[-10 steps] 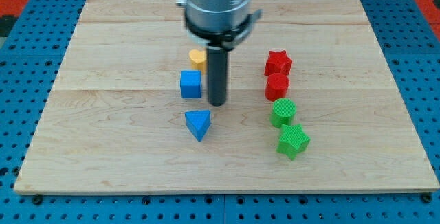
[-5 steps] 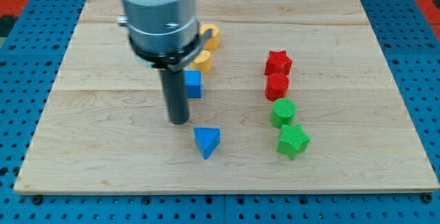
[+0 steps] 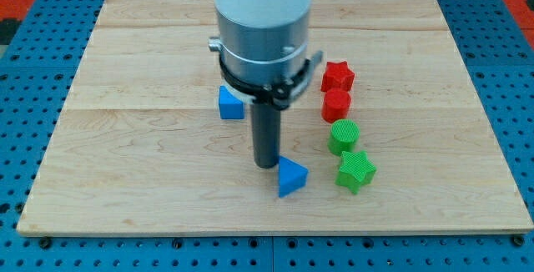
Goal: Move the triangle to the bottom of the green star
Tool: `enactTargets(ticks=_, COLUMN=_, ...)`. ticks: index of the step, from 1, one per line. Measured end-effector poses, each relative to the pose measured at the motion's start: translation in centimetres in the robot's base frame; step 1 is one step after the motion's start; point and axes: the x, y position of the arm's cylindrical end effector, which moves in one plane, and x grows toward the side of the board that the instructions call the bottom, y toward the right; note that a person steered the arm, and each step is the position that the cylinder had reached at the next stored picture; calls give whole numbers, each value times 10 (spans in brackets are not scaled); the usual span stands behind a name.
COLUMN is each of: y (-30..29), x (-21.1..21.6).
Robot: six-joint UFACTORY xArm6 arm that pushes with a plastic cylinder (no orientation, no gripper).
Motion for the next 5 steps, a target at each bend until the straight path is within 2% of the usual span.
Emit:
enactTargets(ticks=1, y=31, x=18)
enactTargets(ticks=3, y=-2, x=39)
enactTargets(ticks=5, y=53, x=49)
